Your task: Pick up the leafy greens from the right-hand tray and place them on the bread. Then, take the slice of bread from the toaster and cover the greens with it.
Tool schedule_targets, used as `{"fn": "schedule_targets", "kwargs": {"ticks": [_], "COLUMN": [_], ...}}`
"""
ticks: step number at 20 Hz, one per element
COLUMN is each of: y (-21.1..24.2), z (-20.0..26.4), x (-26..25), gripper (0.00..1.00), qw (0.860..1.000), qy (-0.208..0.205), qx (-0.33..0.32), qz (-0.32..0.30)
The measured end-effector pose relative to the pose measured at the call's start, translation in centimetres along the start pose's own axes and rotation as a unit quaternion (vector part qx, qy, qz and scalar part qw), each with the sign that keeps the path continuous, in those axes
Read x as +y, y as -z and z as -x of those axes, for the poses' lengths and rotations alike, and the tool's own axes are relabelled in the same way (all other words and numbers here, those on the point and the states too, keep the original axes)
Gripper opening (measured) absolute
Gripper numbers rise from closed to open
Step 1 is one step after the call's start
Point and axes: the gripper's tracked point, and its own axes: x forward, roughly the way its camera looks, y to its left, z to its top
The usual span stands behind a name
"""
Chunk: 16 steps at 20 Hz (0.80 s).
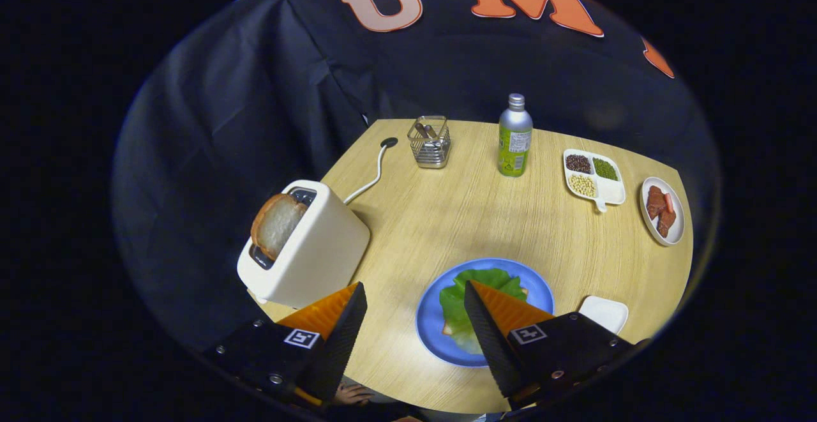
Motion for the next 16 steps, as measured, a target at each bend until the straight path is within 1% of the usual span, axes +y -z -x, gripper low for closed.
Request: {"fn": "schedule_targets", "kwargs": {"ticks": [2, 5, 7, 9, 10, 13, 14, 16], "y": [-1.6, -3.3, -4.5, -4.8, -5.0, -5.8, -5.8, -6.0], "z": [0.0, -0.1, -0.2, -0.5, -0.7, -1.9, -2.3, -3.1], "x": [1.6, 5.1, 7.0, 9.8, 10.8, 13.5, 14.5, 15.7], "gripper": [0.94, 0.94, 0.94, 0.94, 0.94, 0.94, 0.94, 0.93], "qw": [1.0, 1.0, 1.0, 0.999, 0.999, 0.998, 0.998, 0.998], "qy": [-0.002, -0.023, -0.028, -0.047, -0.05, -0.046, -0.05, -0.042], "qx": [-0.007, -0.004, -0.001, 0.008, 0.013, 0.022, 0.026, 0.031], "qz": [0.0, -0.004, 0.002, 0.003, 0.007, 0.033, 0.035, 0.039]}}
